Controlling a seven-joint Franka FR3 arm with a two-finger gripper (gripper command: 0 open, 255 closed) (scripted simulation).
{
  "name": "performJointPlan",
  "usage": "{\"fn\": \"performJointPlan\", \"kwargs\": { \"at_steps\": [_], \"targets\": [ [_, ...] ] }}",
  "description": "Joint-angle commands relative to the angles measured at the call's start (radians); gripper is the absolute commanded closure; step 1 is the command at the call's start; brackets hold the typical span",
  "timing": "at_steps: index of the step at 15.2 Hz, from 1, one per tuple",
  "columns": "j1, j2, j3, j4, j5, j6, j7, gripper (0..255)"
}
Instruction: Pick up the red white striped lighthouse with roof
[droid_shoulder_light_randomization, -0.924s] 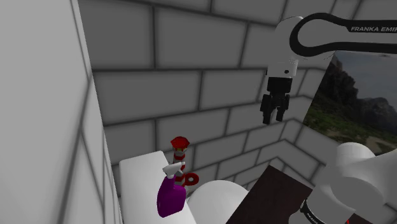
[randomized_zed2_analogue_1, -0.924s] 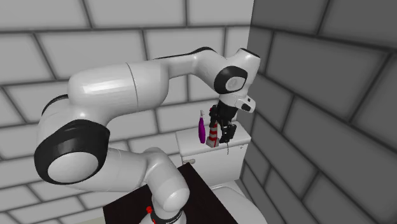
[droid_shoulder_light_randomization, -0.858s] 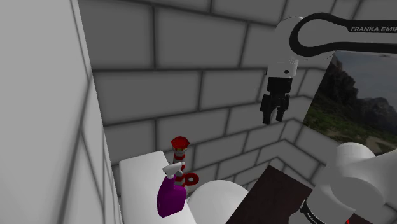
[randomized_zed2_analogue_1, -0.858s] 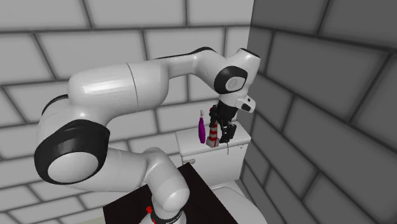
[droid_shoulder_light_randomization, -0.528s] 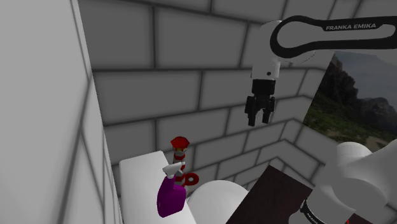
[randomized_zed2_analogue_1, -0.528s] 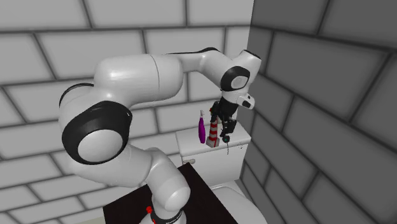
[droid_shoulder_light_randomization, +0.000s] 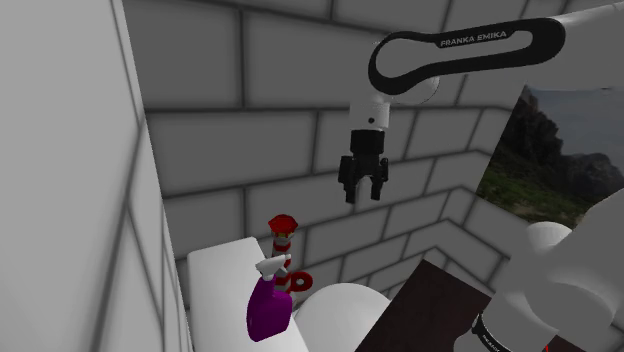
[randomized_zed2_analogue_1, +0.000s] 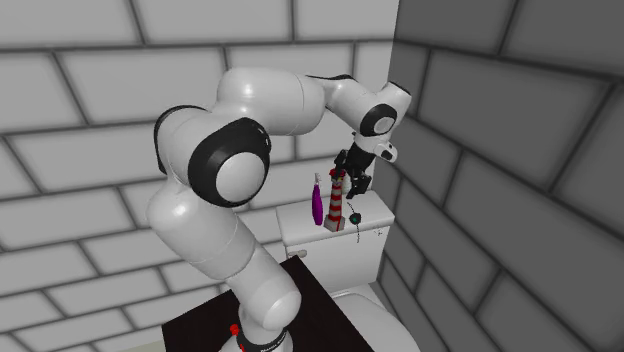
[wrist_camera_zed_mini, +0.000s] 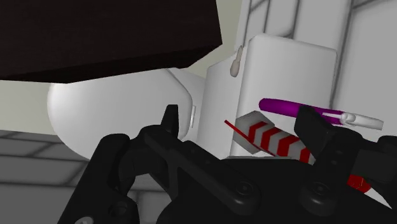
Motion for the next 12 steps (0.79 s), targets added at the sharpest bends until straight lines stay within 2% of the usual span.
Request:
{"fn": "performJointPlan", "kwargs": {
  "at_steps": [1, 12],
  "targets": [
    [0.016, 0.079, 0.014, 0.053, 0.028, 0.016, 0.011, 0],
    [0.084, 0.497, 0.081, 0.428, 0.138, 0.021, 0.076, 0]
  ]
}}
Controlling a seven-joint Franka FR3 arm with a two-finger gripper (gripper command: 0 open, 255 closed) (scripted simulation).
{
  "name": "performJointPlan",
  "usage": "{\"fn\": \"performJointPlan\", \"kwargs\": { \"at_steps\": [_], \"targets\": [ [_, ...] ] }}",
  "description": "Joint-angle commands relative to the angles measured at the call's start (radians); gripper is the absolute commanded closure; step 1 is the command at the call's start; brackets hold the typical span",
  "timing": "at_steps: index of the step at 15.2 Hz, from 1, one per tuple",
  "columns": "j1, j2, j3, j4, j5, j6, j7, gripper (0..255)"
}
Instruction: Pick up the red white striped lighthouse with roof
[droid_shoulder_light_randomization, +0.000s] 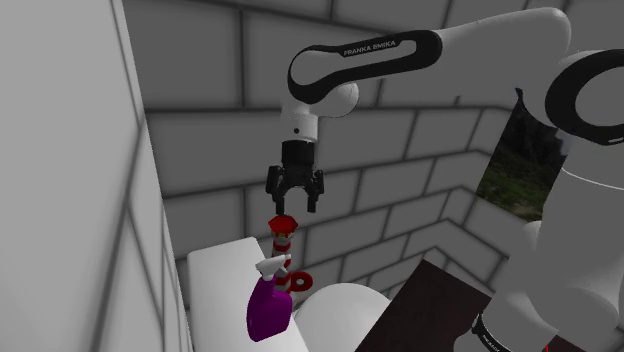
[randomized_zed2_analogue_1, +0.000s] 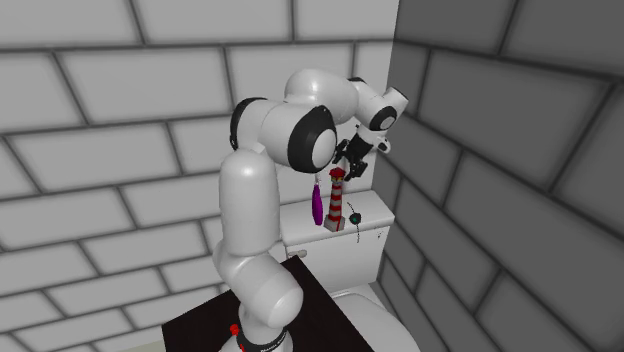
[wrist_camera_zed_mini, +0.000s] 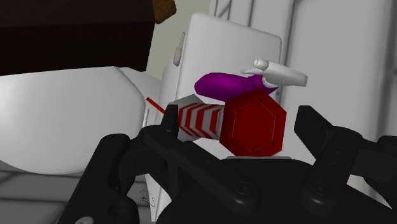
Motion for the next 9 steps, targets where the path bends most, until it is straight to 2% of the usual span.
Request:
{"fn": "performJointPlan", "kwargs": {
  "at_steps": [1, 2, 9],
  "targets": [
    [0.013, 0.081, 0.013, 0.088, 0.016, -0.011, 0.018, 0],
    [0.017, 0.112, 0.017, 0.122, 0.021, -0.016, 0.025, 0],
    [0.021, 0.135, 0.018, 0.060, 0.023, 0.062, -0.007, 0]
  ]
}}
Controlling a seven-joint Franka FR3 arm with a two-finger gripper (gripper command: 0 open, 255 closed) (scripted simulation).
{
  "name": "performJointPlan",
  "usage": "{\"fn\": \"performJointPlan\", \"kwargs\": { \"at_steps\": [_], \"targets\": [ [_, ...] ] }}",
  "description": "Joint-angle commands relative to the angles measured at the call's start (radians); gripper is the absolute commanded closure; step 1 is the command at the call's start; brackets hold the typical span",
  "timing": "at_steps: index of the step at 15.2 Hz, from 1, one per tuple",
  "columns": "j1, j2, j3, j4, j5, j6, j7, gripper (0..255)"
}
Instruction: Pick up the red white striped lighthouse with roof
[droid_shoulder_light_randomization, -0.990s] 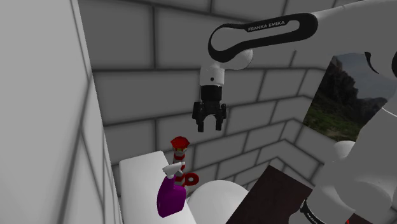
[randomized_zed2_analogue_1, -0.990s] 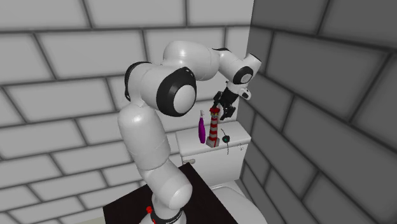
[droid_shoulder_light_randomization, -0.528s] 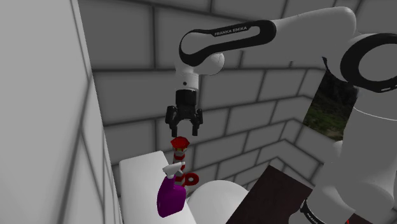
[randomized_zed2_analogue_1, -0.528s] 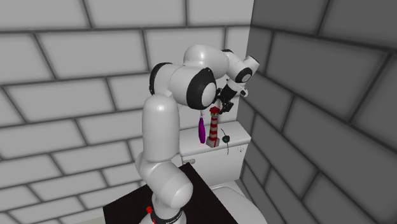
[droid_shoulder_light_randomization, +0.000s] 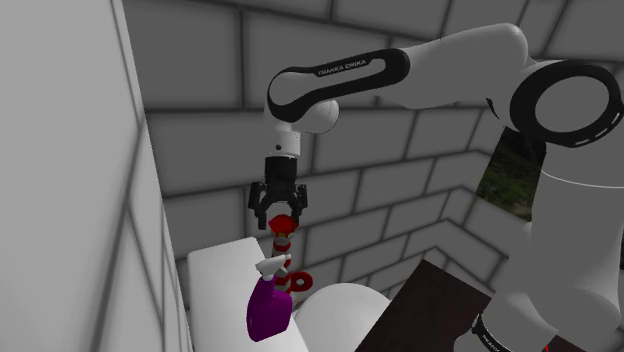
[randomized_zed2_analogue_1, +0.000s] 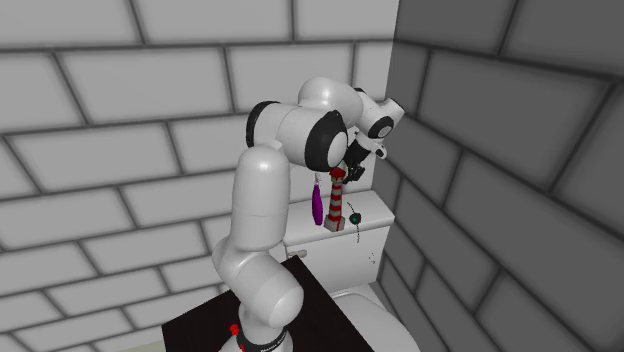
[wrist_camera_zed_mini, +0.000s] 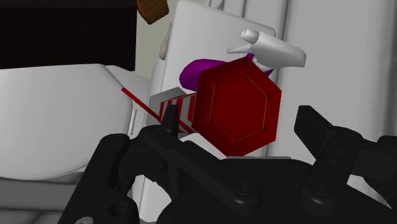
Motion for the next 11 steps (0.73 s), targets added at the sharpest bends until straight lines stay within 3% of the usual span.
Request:
{"fn": "performJointPlan", "kwargs": {
  "at_steps": [1, 2, 3, 11],
  "targets": [
    [0.001, 0.007, 0.000, -0.009, 0.000, 0.015, -0.007, 0],
    [0.001, 0.008, 0.000, -0.009, 0.000, 0.015, -0.007, 0],
    [0.000, 0.010, -0.001, -0.006, -0.001, 0.014, -0.007, 255],
    [0.000, 0.011, 0.000, -0.004, -0.001, 0.013, -0.006, 255]
  ]
}}
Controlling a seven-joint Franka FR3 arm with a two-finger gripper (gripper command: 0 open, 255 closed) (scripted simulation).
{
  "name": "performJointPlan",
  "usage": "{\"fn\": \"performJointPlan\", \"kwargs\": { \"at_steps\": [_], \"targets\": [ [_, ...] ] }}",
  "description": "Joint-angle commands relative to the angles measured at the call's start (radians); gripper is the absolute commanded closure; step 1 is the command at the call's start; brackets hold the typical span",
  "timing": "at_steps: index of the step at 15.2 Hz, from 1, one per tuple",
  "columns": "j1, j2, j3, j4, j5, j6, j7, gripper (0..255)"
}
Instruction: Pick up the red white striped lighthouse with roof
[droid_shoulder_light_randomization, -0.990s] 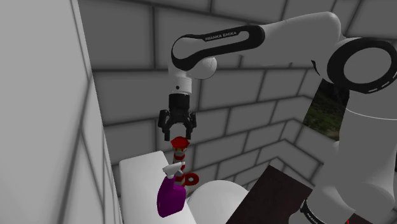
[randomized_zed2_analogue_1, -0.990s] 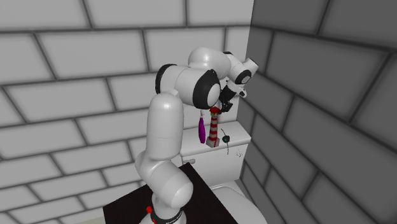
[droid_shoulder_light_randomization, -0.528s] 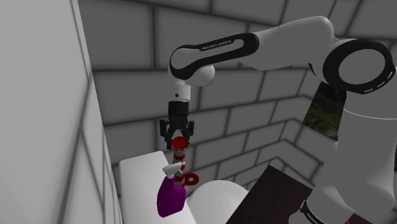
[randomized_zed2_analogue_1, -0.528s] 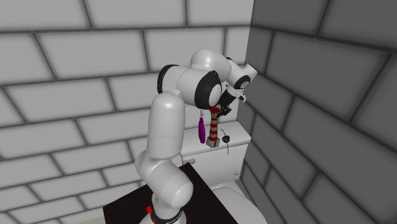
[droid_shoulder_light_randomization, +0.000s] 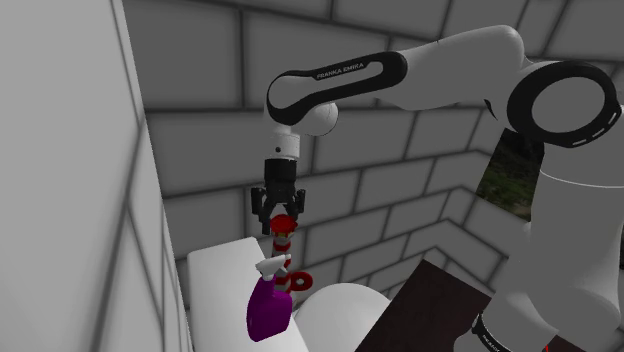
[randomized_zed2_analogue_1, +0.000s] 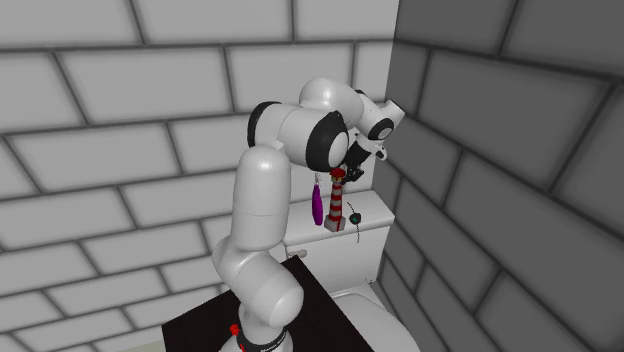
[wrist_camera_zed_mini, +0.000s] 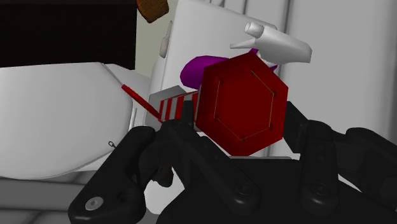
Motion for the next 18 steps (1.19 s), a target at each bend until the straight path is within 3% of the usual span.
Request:
{"fn": "performJointPlan", "kwargs": {
  "at_steps": [1, 18],
  "targets": [
    [0.001, -0.002, 0.001, -0.006, 0.001, 0.002, 0.000, 255],
    [-0.008, -0.040, -0.001, 0.141, -0.001, -0.169, 0.071, 255]
  ]
}}
